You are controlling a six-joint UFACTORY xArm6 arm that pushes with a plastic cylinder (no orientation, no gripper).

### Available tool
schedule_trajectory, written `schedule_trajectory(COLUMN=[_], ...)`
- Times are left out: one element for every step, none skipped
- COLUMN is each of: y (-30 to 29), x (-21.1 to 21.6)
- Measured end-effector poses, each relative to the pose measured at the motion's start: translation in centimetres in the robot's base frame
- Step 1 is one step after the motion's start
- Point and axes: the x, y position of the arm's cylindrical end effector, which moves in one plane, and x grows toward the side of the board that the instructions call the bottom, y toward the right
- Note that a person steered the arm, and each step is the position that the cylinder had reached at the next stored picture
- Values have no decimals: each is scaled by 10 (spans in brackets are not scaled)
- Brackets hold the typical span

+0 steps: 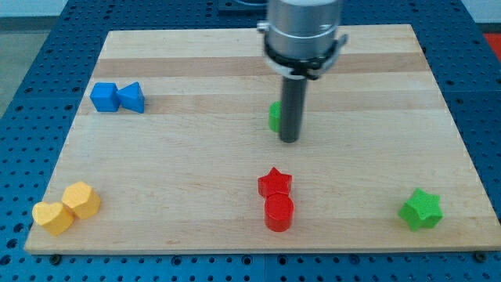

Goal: Place the green circle diagonal to the triangle

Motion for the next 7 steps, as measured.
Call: schedule_trajectory(y=[-2, 0, 13, 30, 28, 6, -10], x=[-15, -30, -47, -72, -101, -121, -144])
